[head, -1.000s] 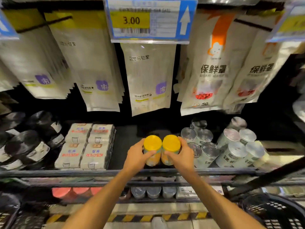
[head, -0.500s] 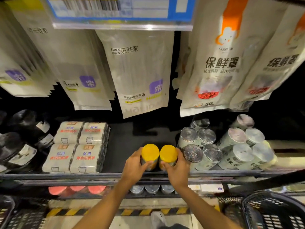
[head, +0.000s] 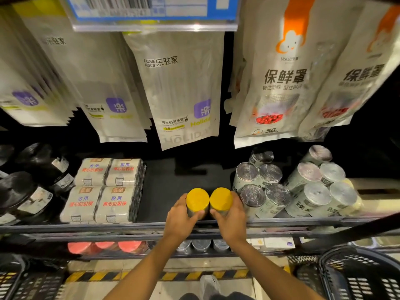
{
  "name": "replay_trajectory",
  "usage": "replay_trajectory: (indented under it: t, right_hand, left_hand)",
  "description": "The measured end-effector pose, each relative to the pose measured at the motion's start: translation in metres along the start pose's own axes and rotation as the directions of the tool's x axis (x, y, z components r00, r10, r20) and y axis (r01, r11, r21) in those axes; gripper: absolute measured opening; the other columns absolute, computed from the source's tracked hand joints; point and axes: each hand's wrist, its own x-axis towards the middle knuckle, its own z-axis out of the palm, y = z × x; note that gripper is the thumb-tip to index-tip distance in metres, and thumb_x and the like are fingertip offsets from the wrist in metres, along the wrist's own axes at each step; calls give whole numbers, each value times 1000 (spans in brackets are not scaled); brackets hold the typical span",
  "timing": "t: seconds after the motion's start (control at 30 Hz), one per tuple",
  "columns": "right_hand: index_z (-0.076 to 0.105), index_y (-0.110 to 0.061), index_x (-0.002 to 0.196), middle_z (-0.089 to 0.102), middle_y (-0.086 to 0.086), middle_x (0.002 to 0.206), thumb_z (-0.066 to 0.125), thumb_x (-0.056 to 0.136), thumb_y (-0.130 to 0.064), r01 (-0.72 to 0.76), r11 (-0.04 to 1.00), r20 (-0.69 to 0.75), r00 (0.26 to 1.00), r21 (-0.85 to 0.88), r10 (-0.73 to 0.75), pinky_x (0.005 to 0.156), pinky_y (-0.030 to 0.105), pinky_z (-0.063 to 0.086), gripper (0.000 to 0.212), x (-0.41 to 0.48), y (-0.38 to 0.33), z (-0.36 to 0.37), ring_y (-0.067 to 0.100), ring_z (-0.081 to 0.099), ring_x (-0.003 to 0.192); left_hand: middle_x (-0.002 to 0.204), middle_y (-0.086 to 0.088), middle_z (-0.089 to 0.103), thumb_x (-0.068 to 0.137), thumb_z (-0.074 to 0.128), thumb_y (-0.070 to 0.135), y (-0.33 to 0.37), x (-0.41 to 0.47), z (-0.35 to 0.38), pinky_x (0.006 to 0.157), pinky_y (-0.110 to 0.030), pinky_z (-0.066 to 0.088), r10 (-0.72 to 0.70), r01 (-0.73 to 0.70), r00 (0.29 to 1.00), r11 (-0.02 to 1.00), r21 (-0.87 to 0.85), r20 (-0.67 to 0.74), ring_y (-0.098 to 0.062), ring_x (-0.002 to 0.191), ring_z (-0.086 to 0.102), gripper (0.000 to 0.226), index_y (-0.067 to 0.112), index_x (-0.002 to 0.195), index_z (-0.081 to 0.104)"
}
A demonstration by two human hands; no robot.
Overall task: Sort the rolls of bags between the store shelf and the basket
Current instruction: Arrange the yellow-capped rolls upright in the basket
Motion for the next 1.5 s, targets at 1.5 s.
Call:
replay_trajectory:
  t: [1.5]
  right_hand:
    - [37,-13,139,46,10,139,57,91,-35,-527,841,-358,814,-122,458,100,34,38,57,-271,190,-246,27,44,127]
  left_hand:
    - [141,-3,47,89,55,40,205,-198,184,104,-34,38,460,-935,279,330,129,843,-22,130,43,55,19,139,42]
